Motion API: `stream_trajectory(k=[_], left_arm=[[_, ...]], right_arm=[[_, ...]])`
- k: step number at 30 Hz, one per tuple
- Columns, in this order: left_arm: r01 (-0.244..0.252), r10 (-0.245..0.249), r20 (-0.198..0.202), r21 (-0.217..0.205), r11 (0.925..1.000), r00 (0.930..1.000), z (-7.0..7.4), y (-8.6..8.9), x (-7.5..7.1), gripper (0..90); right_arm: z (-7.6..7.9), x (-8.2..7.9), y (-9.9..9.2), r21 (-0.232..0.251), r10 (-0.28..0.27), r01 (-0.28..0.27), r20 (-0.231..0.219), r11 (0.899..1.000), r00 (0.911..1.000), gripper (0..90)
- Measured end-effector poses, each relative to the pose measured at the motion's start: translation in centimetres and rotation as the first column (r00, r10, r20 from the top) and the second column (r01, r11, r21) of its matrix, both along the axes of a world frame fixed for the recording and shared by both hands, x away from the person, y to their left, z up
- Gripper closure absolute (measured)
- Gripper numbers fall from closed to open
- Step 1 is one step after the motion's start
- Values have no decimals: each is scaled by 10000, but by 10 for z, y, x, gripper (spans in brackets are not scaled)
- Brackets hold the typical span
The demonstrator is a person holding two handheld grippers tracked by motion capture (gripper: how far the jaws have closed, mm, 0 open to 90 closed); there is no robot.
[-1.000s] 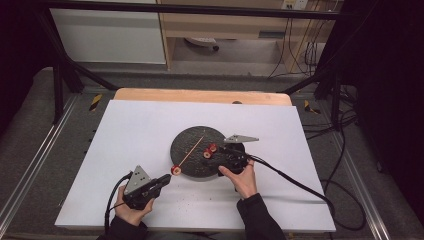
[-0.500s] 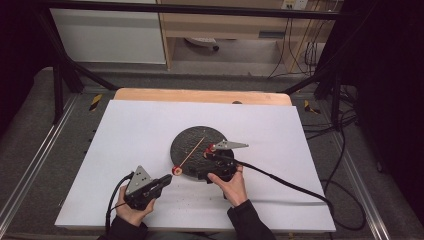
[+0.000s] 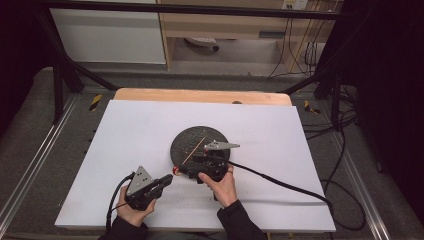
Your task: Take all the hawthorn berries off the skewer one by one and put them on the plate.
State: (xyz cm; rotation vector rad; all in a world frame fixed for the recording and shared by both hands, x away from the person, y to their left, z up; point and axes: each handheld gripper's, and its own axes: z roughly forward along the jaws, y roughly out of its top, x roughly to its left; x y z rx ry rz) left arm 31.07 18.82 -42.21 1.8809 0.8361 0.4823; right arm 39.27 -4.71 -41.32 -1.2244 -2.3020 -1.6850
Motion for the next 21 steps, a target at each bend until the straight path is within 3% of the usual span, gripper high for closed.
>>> stream_trajectory(k=[11,21], left_arm=[[64,-64,10,95,9999,10000,-1,-5,0,884],[42,-43,74,137,9999,10000,-1,-7,-1,884]], right_arm=[[-3,-2,5,388,503,-482,-533,9981,9973,419],[-5,-2,11,433,883,-846,-914,9955,9919,577]])
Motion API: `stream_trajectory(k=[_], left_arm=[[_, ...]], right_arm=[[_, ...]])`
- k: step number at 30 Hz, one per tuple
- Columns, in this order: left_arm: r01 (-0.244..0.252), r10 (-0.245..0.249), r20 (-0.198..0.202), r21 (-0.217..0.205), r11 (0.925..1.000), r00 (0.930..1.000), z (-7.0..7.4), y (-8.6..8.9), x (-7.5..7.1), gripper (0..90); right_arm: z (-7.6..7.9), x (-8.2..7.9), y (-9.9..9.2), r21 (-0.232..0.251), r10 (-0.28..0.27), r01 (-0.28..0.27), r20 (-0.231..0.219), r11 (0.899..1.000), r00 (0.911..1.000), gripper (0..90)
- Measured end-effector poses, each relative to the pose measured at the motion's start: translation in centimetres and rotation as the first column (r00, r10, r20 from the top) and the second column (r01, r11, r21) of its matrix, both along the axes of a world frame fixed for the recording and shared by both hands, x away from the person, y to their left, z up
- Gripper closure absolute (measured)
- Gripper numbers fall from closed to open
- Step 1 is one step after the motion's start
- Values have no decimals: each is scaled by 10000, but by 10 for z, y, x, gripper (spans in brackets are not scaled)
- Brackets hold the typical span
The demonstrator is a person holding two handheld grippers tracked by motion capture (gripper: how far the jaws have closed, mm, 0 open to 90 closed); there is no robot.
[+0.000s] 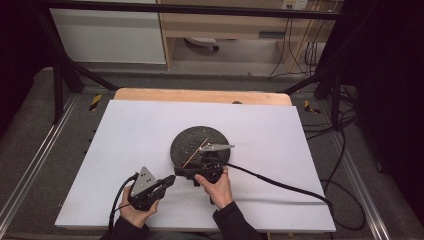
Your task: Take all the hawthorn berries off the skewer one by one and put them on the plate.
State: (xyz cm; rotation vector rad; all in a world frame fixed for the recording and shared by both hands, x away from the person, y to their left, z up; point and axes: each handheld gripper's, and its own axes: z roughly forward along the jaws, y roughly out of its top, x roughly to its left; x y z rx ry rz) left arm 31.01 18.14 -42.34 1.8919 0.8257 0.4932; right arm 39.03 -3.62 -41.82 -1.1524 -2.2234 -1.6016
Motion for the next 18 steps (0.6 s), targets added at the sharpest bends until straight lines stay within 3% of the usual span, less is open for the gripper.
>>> stream_trajectory(k=[12,18], left_arm=[[-32,33,93,-81,10000,10000,2,1,-1,884],[-42,44,141,-173,9998,9999,3,3,-1,884]], right_arm=[[3,2,-2,178,56,-54,-94,9998,9999,614],[13,6,-7,77,-295,293,228,9995,9993,616]])
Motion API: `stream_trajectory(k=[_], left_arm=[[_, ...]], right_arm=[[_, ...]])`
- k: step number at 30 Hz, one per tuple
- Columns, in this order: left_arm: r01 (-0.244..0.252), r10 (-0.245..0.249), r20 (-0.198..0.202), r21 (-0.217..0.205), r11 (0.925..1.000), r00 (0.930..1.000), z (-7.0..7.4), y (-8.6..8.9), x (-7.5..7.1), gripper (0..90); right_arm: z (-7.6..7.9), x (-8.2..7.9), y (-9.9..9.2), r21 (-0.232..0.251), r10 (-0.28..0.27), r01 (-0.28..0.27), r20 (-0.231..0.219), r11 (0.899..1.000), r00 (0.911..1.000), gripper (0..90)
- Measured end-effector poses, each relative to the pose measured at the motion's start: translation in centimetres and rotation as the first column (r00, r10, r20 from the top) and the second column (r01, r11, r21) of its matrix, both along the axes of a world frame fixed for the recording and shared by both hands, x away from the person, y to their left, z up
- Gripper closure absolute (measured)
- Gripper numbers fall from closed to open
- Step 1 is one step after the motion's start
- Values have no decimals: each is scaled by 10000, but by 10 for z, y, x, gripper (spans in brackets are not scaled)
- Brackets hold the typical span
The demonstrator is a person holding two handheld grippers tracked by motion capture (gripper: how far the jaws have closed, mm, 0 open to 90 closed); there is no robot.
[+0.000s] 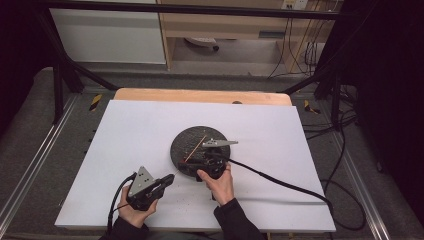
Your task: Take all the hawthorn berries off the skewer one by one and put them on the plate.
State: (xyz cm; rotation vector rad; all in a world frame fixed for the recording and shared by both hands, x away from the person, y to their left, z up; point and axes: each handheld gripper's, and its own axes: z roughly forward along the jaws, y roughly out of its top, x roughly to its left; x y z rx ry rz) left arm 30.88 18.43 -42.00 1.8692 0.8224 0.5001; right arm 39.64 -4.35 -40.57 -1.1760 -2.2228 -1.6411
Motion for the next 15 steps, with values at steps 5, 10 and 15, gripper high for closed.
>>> stream_trajectory(k=[5,10,15], left_arm=[[-20,20,44,-35,10000,10000,1,1,-1,884],[-32,33,70,-77,10000,10000,2,2,-1,884],[-6,6,63,-125,9999,10000,2,3,-1,884]], right_arm=[[7,6,-5,-82,-190,191,161,9998,9997,616],[15,12,-11,-97,-486,490,330,9988,9983,617],[23,18,-20,-94,-836,841,489,9964,9953,617]])
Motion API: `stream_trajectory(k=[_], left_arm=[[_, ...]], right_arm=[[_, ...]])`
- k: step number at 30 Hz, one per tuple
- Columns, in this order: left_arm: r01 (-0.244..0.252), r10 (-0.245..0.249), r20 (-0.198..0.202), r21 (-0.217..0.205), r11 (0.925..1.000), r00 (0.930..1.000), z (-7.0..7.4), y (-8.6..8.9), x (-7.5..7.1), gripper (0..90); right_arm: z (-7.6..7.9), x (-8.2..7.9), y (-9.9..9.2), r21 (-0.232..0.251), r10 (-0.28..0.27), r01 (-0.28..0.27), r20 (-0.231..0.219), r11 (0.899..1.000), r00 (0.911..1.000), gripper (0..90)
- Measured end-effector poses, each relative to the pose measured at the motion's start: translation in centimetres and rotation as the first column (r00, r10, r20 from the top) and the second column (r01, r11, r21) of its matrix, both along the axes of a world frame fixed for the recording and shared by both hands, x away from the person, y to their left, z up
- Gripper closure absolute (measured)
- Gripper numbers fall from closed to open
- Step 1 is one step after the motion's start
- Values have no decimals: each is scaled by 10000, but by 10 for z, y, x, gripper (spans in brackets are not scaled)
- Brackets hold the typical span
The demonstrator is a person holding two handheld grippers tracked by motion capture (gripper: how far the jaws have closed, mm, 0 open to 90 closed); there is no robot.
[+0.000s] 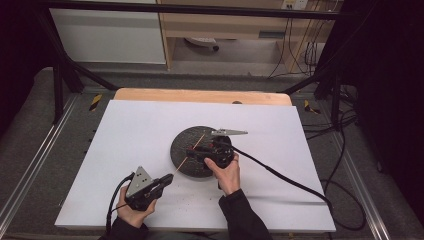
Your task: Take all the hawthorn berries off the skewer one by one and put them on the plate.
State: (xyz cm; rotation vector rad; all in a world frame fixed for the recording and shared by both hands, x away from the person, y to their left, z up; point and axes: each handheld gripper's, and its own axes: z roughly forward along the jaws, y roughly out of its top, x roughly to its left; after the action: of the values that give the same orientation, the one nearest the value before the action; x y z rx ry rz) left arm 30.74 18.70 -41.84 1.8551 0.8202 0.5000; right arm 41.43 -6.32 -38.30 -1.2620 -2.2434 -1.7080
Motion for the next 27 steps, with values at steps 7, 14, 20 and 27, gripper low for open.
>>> stream_trajectory(k=[7,14,20,27], left_arm=[[62,-62,4,-23,10000,10000,0,0,-1,884],[100,-100,-1,12,9999,9999,0,0,-1,884],[108,-108,-39,43,9999,9999,-1,1,-1,884],[47,-47,-30,-31,10000,10000,0,4,-1,883]], right_arm=[[13,10,-14,-16,-506,507,169,9987,9986,618],[28,21,-27,-102,-995,1001,484,9949,9939,619],[38,31,-40,-147,-1484,1500,789,9886,9858,618],[30,38,-53,-436,-1780,1815,737,9824,9813,618]])
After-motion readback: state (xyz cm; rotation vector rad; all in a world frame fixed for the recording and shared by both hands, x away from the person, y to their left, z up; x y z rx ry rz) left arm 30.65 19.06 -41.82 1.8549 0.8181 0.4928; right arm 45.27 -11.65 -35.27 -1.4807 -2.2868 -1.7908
